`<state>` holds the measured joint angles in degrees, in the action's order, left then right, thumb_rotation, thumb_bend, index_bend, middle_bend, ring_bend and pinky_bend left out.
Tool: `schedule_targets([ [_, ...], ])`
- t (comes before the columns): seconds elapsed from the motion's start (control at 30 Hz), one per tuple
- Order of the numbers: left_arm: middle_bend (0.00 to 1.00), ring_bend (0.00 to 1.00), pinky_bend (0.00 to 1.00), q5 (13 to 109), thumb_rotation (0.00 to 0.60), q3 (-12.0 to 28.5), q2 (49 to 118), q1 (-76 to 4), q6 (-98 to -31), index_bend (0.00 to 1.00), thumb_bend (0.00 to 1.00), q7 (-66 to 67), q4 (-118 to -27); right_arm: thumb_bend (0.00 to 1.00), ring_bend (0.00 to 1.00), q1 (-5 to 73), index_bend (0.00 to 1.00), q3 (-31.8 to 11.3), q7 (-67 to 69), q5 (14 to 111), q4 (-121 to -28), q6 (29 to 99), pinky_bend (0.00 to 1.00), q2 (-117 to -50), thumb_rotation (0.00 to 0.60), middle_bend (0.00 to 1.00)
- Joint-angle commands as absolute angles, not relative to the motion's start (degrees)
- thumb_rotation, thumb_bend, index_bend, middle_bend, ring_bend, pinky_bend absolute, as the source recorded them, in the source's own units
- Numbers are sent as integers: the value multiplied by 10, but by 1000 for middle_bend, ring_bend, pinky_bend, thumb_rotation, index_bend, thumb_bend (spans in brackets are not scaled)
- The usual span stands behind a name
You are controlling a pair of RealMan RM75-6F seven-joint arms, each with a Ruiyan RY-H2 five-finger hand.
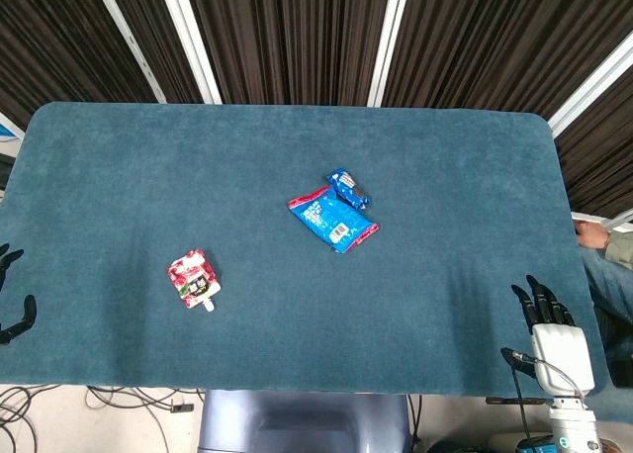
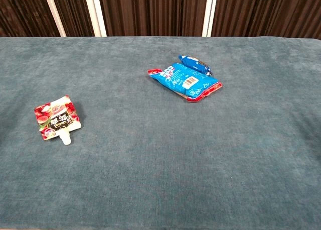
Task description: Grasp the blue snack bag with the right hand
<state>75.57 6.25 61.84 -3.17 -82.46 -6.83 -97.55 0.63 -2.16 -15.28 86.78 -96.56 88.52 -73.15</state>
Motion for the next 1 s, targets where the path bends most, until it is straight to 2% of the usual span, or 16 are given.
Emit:
schedule_targets([
  [0.03, 37, 122, 102, 756, 600, 62, 619, -31, -825, 134, 514, -69, -975, 172, 104, 6, 135, -22, -153, 867, -966, 885, 234, -732, 600, 56],
  [1.0, 37, 123, 102, 755, 600, 64, 615, -33, -821, 133, 514, -72, -981, 163, 104, 10, 121, -16, -131, 854, -992, 857, 234, -722, 600, 56],
])
